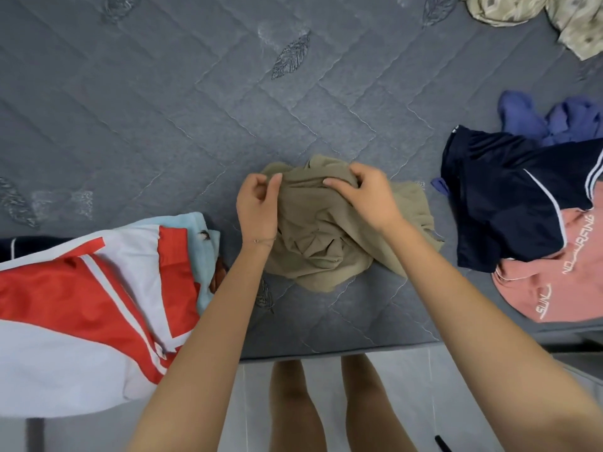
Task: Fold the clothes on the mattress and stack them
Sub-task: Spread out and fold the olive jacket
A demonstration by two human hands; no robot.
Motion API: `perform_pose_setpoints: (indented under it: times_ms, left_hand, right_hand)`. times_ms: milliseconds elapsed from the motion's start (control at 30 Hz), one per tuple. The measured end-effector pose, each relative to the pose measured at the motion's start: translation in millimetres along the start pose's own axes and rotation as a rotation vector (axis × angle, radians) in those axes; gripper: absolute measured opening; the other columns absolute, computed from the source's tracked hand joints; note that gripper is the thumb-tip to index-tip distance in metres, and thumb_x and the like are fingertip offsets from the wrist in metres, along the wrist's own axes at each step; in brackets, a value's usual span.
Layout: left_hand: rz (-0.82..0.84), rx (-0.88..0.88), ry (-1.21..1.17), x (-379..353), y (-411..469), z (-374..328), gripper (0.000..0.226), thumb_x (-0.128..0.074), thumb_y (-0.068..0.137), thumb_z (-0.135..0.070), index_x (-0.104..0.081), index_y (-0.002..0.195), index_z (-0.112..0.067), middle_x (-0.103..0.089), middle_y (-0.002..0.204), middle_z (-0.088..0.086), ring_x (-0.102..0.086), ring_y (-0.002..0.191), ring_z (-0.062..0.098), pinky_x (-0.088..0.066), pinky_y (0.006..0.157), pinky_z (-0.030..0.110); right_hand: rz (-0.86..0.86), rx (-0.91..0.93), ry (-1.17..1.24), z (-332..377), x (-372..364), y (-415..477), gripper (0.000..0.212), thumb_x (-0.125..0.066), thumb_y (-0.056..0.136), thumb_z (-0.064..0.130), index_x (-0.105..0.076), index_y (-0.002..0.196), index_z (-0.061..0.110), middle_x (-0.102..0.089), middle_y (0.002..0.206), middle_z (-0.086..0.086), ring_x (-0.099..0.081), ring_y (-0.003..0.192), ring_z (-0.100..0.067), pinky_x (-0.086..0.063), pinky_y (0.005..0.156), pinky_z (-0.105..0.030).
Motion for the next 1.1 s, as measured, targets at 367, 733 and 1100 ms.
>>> perform_pose_setpoints:
  times_ms: [367, 733, 1100]
  left_hand:
    - [0.059, -0.002, -0.079, -12, 8, -10, 0.006, -0.053, 0.099, -0.014, -0.059, 0.097, -0.011, -0.062, 0.088, -0.003, -0.059, 0.081, 0.004, -0.050, 0.081, 0.027]
    - [0.010, -0.034, 0.458, -16, -63, 70, 0.031, -0.070, 0.086, -0.021, -0.052, 0.105, -0.004, -0.050, 0.105, 0.011, -0.050, 0.089, 0.023, -0.046, 0.082, 0.036]
    - [0.428, -0.461, 1.025, -107, -98, 93, 0.015, -0.077, 0.079, -0.023, -0.075, 0.087, -0.010, -0.066, 0.110, 0.012, -0.059, 0.107, 0.035, -0.045, 0.093, 0.048]
  right_hand:
    - [-0.074, 0.099, -0.179, 2, 10, 0, 0.026, -0.075, 0.084, 0.031, -0.064, 0.097, 0.011, -0.057, 0.089, 0.004, -0.048, 0.084, -0.010, -0.037, 0.079, -0.024]
    - [-0.133, -0.047, -0.238, -78, -6, -62, 0.049, -0.081, 0.078, 0.022, -0.060, 0.120, 0.008, -0.053, 0.117, -0.011, -0.050, 0.113, -0.029, -0.039, 0.103, -0.037]
    - [0.047, -0.085, -0.261, -120, -25, -76, 0.060, -0.077, 0.083, 0.021, -0.052, 0.136, 0.011, -0.052, 0.136, -0.007, -0.044, 0.128, -0.024, -0.034, 0.112, -0.037]
Point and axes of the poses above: each hand's wrist, its own y-axis towards the middle knuckle, its own x-axis out of the back of the hand, z = x × y, the point moved 9 cm from there along y, towards the middle knuckle
